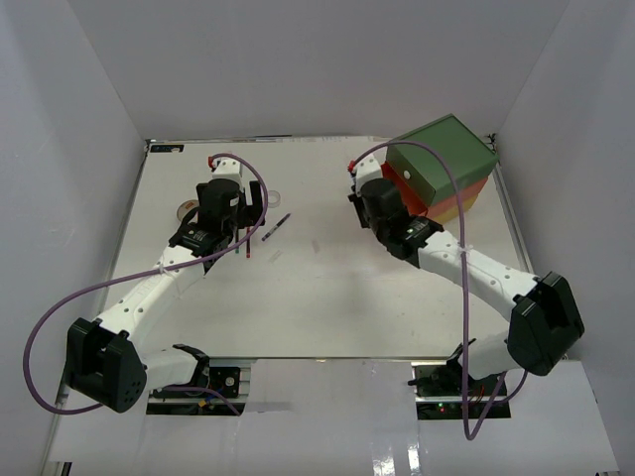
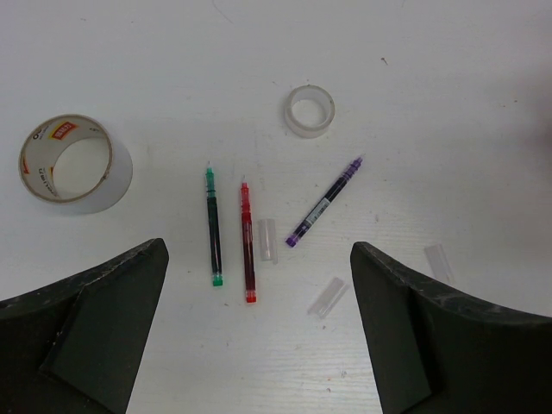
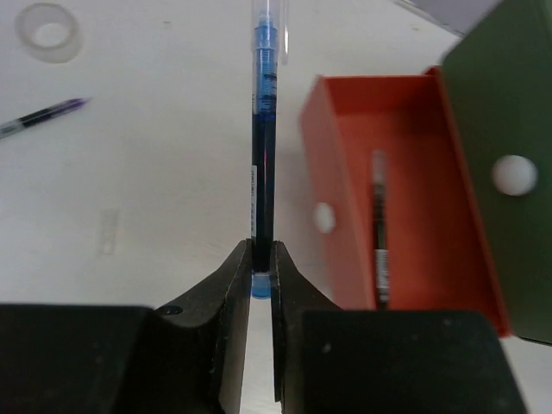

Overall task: Sort the stationery into containers
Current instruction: Pick up the pen from the center of the board, then place the pen in the drawer, then pick up the pen from the center of the board, then close the pen cap on the pen.

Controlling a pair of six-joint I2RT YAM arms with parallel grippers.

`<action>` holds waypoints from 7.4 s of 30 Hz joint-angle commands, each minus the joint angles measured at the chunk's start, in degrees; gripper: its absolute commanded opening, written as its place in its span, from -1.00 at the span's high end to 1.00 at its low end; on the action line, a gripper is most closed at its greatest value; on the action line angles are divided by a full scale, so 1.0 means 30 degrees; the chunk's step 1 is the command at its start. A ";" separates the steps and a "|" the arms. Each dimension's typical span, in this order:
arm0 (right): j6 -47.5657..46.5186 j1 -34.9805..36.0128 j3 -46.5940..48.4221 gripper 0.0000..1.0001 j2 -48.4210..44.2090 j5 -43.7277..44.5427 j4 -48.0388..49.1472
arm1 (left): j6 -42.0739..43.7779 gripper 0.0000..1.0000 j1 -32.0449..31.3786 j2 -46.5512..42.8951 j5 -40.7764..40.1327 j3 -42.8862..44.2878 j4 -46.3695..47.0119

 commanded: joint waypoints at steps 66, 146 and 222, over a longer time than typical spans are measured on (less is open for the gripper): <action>0.1617 -0.5503 -0.9027 -0.88 -1.1115 -1.2054 0.3300 | -0.2626 -0.14 0.4224 1.3433 0.1924 0.6845 -0.4169; 0.3727 0.0210 0.0933 -0.70 0.0750 -1.9642 0.9423 | -0.9686 1.00 0.0533 -0.5228 1.5077 -0.8945 2.1756; 0.0211 -0.2720 -0.8382 0.85 -0.7863 -1.3372 0.2040 | -0.0781 -0.57 0.0123 0.7894 0.7988 0.2564 -0.3349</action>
